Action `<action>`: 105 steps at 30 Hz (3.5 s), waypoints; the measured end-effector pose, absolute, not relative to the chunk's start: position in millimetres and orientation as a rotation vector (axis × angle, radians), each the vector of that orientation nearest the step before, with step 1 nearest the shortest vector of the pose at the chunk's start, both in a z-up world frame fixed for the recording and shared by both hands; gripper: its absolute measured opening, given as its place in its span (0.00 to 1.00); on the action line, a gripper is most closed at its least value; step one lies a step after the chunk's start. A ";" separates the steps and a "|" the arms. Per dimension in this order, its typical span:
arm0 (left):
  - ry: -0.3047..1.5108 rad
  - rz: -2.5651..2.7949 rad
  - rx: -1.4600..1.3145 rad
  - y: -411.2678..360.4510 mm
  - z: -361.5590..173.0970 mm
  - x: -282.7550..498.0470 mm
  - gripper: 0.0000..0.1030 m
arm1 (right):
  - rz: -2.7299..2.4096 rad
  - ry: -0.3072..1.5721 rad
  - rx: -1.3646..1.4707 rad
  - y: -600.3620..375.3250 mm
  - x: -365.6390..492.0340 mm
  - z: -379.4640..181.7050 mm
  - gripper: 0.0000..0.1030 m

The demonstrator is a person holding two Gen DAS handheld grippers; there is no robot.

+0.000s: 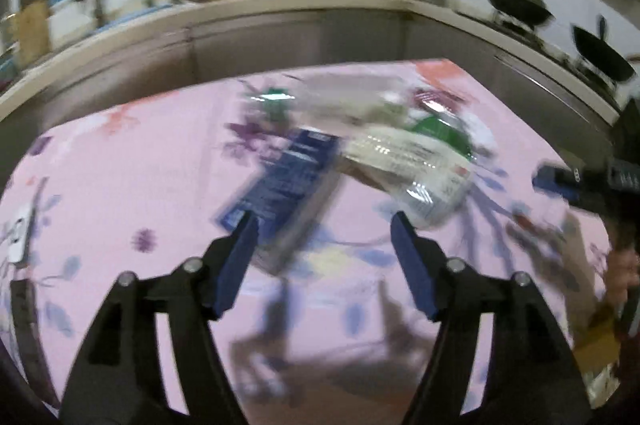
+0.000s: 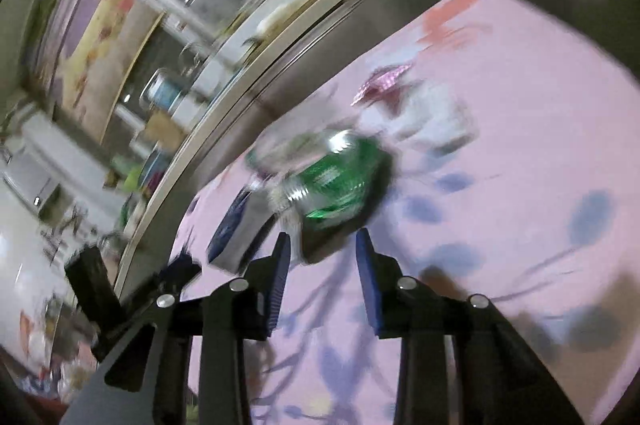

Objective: Collect trash
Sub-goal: 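Move both empty tools back to the trash pile, then grasp the white snack bag with the right tool while the left grasps the blue milk carton, then carry the white bag and blue carton over the white bin and open both tools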

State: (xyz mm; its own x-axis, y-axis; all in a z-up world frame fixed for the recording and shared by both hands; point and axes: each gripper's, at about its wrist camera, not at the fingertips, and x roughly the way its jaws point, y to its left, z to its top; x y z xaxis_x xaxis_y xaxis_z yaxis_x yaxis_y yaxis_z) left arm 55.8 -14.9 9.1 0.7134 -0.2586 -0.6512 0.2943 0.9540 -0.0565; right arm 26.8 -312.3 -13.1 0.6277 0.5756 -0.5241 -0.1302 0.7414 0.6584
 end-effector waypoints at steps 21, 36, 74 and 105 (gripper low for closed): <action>0.740 -0.286 0.091 -13.3 -26.1 122.8 0.81 | 0.450 0.924 0.690 -248.3 76.4 -46.2 0.31; 0.756 -0.320 0.080 -15.3 -33.4 123.5 0.47 | 0.495 0.877 0.685 -236.4 73.4 -41.8 0.01; 0.789 -0.999 0.191 -306.5 23.8 30.3 0.46 | 0.062 0.453 0.765 -462.1 -124.3 -35.5 0.00; 0.835 -1.039 0.289 -439.0 -3.1 33.2 0.68 | -0.306 0.366 0.803 -555.2 -140.5 -70.8 0.49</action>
